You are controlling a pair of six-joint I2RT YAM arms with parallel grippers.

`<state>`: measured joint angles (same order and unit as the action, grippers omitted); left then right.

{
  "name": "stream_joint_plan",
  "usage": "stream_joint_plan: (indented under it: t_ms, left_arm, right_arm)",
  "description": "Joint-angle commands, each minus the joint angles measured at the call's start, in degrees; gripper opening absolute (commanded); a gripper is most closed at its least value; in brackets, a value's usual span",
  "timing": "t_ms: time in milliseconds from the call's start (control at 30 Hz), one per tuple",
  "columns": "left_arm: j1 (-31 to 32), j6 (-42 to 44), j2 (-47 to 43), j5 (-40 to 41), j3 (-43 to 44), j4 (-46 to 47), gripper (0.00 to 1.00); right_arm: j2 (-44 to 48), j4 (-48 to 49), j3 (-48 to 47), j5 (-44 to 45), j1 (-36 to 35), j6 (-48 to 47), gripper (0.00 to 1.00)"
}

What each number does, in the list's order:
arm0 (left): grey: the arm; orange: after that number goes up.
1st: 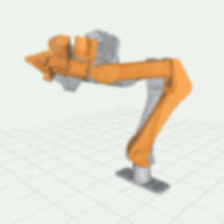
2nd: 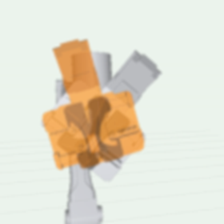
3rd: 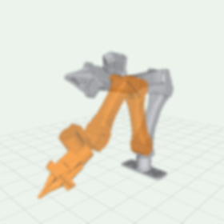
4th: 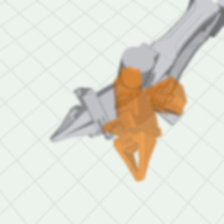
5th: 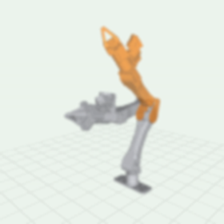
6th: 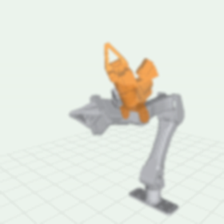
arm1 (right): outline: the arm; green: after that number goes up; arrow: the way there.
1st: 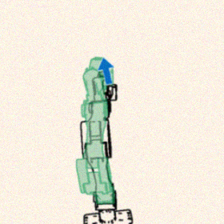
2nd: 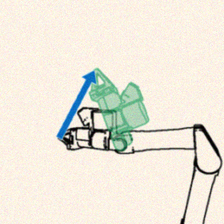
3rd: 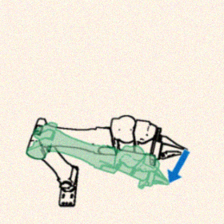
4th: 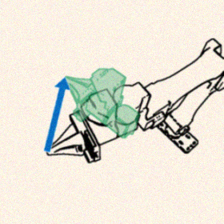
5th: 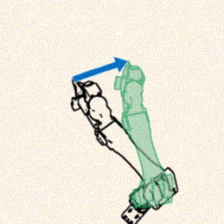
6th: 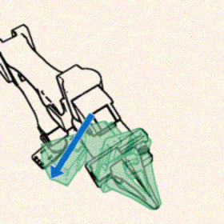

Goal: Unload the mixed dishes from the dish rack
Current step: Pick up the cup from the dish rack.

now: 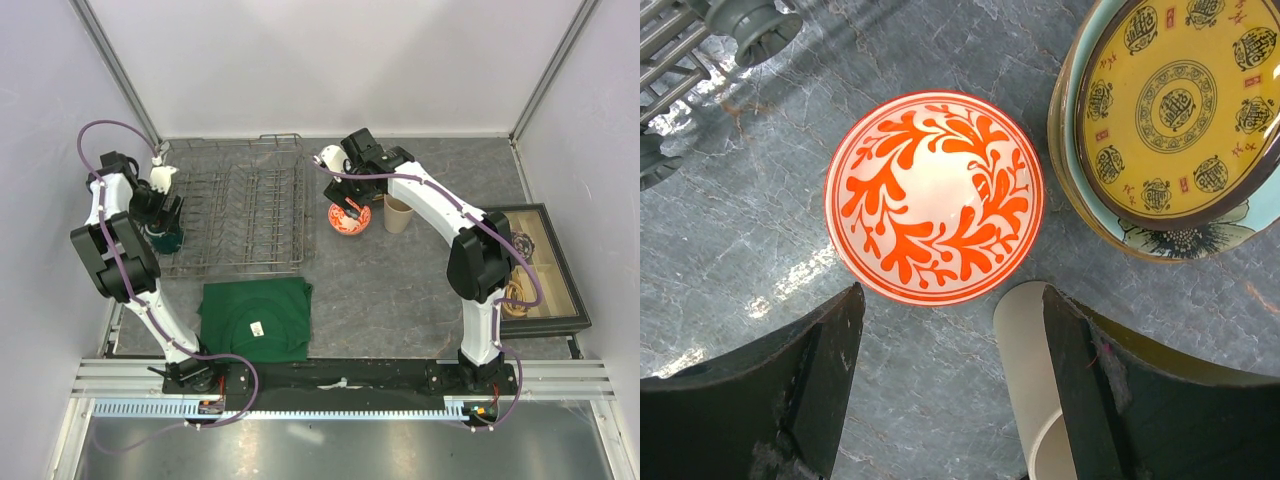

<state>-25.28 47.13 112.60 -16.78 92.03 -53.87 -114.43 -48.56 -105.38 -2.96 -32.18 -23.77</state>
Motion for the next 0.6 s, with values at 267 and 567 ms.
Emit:
stream_joint_plan:
  t_ms: [267,567]
  left_arm:
    - [0.4,1.1,0.3,-0.4,-0.8,0.9,0.86]
    - [0.4,0.7,0.0,-2.6,1.8,-2.6,0.35]
  right_arm:
    - [-0.5,1.0,0.2,0.0,-0.5,0.7,0.80]
    - [-0.4,0.9,0.3,-0.1,-0.6,0.6,0.80]
